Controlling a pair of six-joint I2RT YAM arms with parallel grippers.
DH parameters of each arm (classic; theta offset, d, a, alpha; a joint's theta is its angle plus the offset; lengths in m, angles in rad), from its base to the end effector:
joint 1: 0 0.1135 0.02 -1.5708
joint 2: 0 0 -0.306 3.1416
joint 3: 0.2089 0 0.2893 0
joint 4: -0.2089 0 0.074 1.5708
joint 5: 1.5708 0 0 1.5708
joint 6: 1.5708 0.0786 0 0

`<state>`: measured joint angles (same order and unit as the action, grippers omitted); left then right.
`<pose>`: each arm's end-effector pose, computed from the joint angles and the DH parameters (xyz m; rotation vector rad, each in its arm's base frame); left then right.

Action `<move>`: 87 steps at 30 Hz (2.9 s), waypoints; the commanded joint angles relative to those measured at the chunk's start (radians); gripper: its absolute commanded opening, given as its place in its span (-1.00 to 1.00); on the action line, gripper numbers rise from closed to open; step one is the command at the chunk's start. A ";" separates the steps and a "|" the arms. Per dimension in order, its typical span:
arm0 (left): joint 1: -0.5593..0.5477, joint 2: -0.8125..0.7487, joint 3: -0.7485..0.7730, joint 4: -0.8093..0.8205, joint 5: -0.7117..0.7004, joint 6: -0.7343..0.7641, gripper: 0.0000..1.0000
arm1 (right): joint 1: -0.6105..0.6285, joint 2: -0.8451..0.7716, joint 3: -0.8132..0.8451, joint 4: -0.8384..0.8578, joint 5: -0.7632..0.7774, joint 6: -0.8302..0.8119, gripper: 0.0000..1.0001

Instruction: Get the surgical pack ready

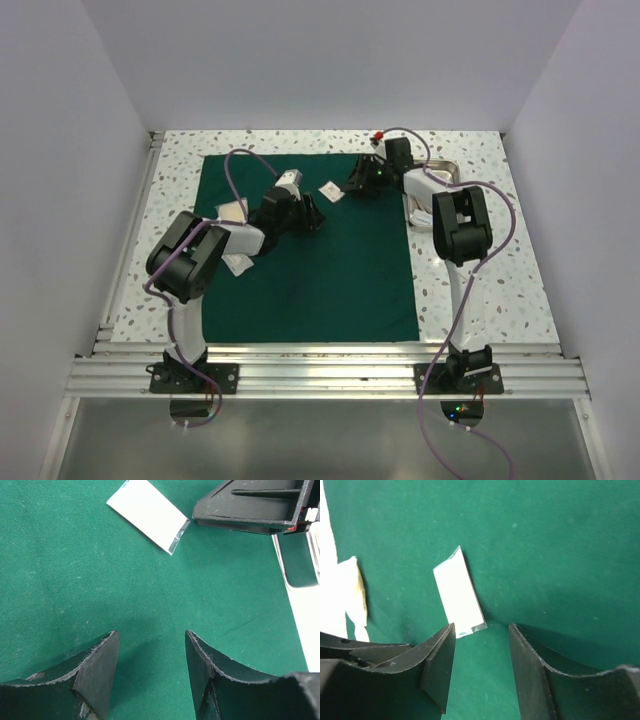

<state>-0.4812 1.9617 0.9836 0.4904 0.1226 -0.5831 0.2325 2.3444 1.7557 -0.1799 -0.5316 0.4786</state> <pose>0.4199 -0.2301 0.1240 -0.0302 2.1483 -0.7689 0.5790 0.1780 0.1266 0.0196 2.4110 0.9648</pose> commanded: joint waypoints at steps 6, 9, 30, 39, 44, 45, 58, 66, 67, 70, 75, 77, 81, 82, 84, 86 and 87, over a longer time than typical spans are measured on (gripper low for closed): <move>-0.005 0.025 0.046 0.005 -0.003 0.017 0.18 | 0.031 0.050 0.042 0.049 -0.079 0.028 -0.04; -0.005 0.029 0.049 0.002 -0.001 0.017 0.18 | 0.037 0.065 0.051 0.057 -0.084 0.038 -0.08; -0.005 0.019 0.040 0.004 -0.008 0.012 0.17 | -0.027 -0.174 -0.201 0.314 0.005 0.198 -1.00; -0.005 0.011 0.033 0.008 -0.006 0.008 0.17 | -0.194 -0.451 -0.508 0.403 0.071 0.239 -1.00; -0.005 0.006 0.035 0.007 -0.006 0.006 0.17 | -0.295 -0.559 -0.638 0.385 0.179 0.271 -1.00; -0.005 0.005 0.033 0.007 -0.005 0.008 0.17 | -0.303 -0.583 -0.666 0.401 0.206 0.272 -1.00; -0.005 -0.007 0.010 0.030 -0.017 0.002 0.16 | -0.340 -0.738 -0.768 0.200 0.446 0.193 -0.23; -0.008 -0.107 -0.011 0.004 -0.057 0.020 0.15 | -0.276 -0.862 -0.760 0.212 0.447 0.117 0.11; -0.008 -0.134 -0.016 -0.003 -0.057 0.019 0.15 | -0.241 -0.864 -0.751 0.212 0.429 0.106 0.11; 0.007 -0.283 -0.083 -0.015 -0.060 -0.018 0.14 | -0.112 -0.844 -0.722 0.217 0.360 0.083 0.10; 0.169 -0.506 -0.195 -0.110 0.075 -0.104 0.20 | 0.117 -0.751 -0.648 0.201 0.282 0.054 0.10; 0.269 -0.564 -0.279 -0.162 0.130 -0.118 0.25 | 0.186 -0.708 -0.639 0.210 0.272 0.058 0.11; 0.323 -0.796 -0.402 -0.303 0.096 -0.083 0.41 | 0.330 -0.628 -0.624 0.252 0.257 0.092 0.11; 0.323 -0.835 -0.440 -0.334 0.074 -0.081 0.43 | 0.376 -0.610 -0.615 0.266 0.255 0.104 0.11; 0.326 -0.929 -0.474 -0.409 0.017 -0.092 0.52 | 0.416 -0.550 -0.592 0.276 0.262 0.109 0.11; 0.334 -0.968 -0.516 -0.461 -0.024 -0.093 0.57 | 0.462 -0.516 -0.556 0.286 0.260 0.115 0.11; 0.335 -0.990 -0.525 -0.476 -0.070 -0.092 0.60 | 0.481 -0.484 -0.544 0.287 0.263 0.117 0.11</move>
<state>-0.1547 1.0222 0.4900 0.1356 0.1474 -0.6701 0.6815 1.8233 1.1427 0.0521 -0.2565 0.5808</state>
